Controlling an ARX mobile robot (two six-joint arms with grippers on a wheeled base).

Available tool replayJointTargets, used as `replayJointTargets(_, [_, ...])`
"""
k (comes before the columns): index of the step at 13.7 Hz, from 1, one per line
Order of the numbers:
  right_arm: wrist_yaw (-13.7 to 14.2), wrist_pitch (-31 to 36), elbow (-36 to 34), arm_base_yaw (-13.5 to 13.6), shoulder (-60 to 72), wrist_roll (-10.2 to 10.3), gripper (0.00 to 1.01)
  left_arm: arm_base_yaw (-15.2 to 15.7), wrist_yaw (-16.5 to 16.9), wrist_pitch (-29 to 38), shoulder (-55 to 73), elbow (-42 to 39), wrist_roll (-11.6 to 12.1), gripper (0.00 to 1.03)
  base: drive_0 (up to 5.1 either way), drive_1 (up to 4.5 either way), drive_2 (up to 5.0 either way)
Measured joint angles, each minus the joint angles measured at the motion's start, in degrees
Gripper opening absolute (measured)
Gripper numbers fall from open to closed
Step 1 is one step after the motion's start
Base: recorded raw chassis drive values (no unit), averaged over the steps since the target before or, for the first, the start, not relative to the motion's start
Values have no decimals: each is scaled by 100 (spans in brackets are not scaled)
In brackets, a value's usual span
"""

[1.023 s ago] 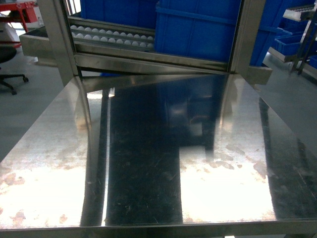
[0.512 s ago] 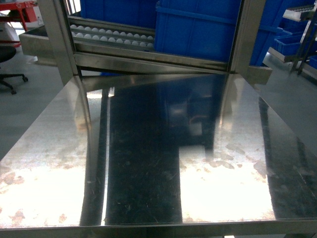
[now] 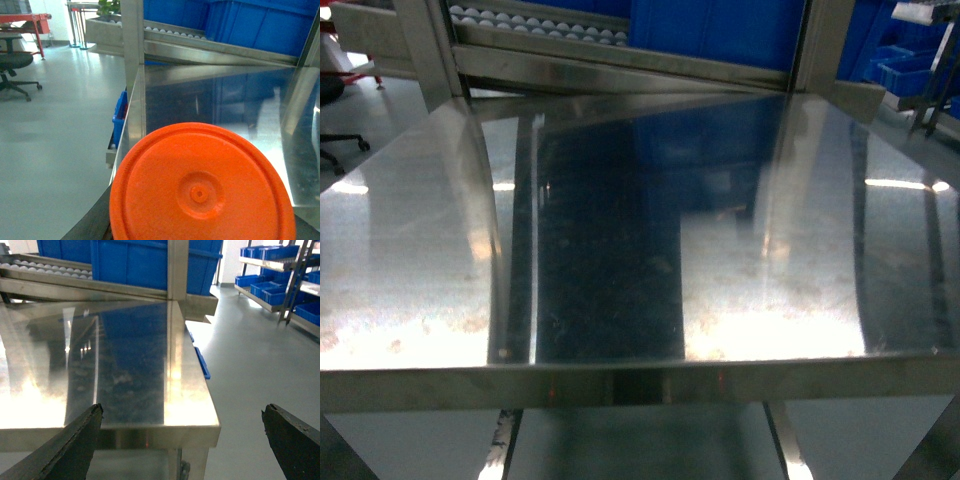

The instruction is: Pick capacitor and pack into box

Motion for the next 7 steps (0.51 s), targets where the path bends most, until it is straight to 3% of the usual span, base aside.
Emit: replayJointTargets(7, [0, 4, 0, 0, 0, -4, 98, 0, -7, -7, 0, 0, 2, 44, 0, 0, 0])
